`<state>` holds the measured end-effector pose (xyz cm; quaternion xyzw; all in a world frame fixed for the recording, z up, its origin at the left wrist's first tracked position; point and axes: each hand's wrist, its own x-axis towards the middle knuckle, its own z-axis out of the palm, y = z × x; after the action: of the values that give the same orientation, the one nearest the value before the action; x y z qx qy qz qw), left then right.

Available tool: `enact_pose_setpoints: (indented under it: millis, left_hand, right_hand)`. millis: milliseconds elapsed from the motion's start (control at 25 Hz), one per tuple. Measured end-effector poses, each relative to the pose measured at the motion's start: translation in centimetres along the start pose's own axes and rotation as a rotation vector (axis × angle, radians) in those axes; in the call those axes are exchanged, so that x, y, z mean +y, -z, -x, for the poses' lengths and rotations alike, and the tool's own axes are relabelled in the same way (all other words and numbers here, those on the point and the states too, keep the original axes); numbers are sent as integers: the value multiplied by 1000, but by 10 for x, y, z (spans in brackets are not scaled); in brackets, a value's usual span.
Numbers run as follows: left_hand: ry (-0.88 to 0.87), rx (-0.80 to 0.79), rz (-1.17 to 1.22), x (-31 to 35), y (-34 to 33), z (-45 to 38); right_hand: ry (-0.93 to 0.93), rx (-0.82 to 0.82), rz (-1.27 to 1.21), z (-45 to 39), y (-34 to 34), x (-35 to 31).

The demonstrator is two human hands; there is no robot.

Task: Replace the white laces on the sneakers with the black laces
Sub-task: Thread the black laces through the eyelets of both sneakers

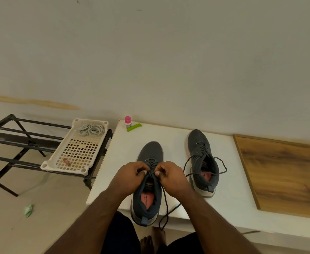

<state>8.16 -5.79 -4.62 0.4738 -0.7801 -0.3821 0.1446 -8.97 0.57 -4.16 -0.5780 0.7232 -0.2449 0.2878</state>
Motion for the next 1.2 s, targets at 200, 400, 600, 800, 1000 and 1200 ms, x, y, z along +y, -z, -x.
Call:
enact_pose_setpoints:
  millis: [200, 400, 600, 800, 1000, 1200]
  left_hand:
    - [41, 7, 23, 5, 5, 5]
    - [126, 84, 92, 10, 17, 12]
    - [221, 193, 287, 19, 41, 17]
    - [95, 362, 346, 54, 75, 24]
    - [31, 379, 681, 107, 118, 24]
    - [-144, 389, 757, 150, 145, 41]
  right_hand:
    - [-106, 29, -152, 10, 2, 1]
    - [-347, -275, -379, 39, 15, 9]
    - [-451, -274, -582, 61, 29, 5]
    - [-311, -108, -951, 70, 98, -52]
    - [-2, -143, -1176, 76, 162, -130]
    - [131, 194, -802, 71, 171, -177]
